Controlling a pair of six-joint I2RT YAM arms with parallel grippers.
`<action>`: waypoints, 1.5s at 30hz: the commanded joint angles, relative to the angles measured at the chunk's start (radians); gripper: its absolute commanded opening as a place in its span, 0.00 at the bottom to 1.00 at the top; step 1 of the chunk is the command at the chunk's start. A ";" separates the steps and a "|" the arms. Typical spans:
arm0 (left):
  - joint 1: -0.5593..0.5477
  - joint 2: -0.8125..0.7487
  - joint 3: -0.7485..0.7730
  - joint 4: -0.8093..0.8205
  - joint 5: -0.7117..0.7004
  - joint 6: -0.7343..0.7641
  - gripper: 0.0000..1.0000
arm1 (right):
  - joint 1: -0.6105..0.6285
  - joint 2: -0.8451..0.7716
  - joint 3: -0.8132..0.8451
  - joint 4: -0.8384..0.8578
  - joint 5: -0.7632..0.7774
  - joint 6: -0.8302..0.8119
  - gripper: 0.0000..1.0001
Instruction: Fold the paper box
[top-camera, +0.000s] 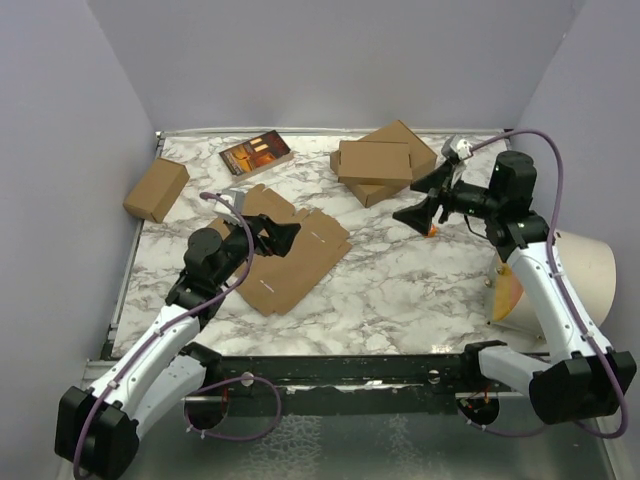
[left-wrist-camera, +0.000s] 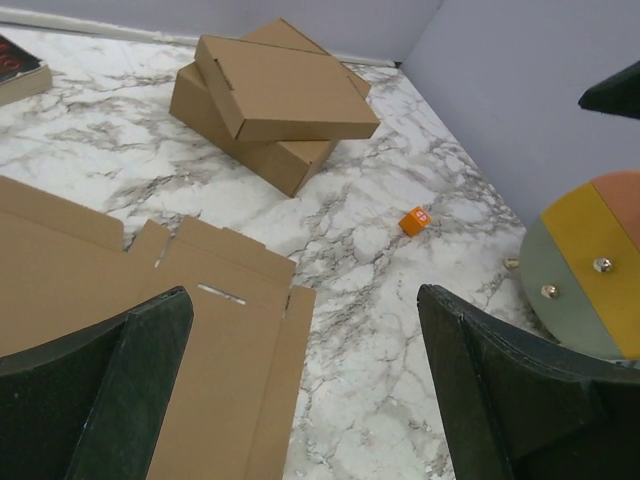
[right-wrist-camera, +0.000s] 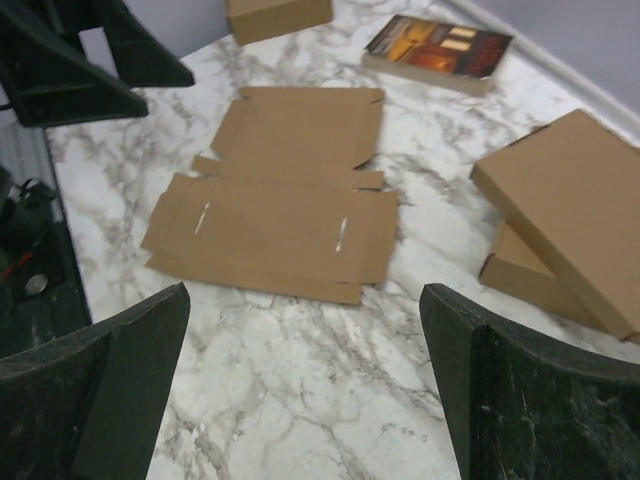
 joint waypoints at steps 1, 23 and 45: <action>-0.005 -0.022 -0.062 0.104 -0.116 -0.040 0.98 | -0.009 0.050 -0.097 0.168 -0.266 -0.008 0.99; 0.481 0.068 -0.244 0.127 0.094 -0.292 0.86 | 0.038 0.317 -0.149 0.094 -0.282 -0.195 0.99; 0.666 0.479 -0.352 0.537 0.136 -0.381 0.68 | 0.040 0.321 -0.137 0.052 -0.255 -0.244 0.99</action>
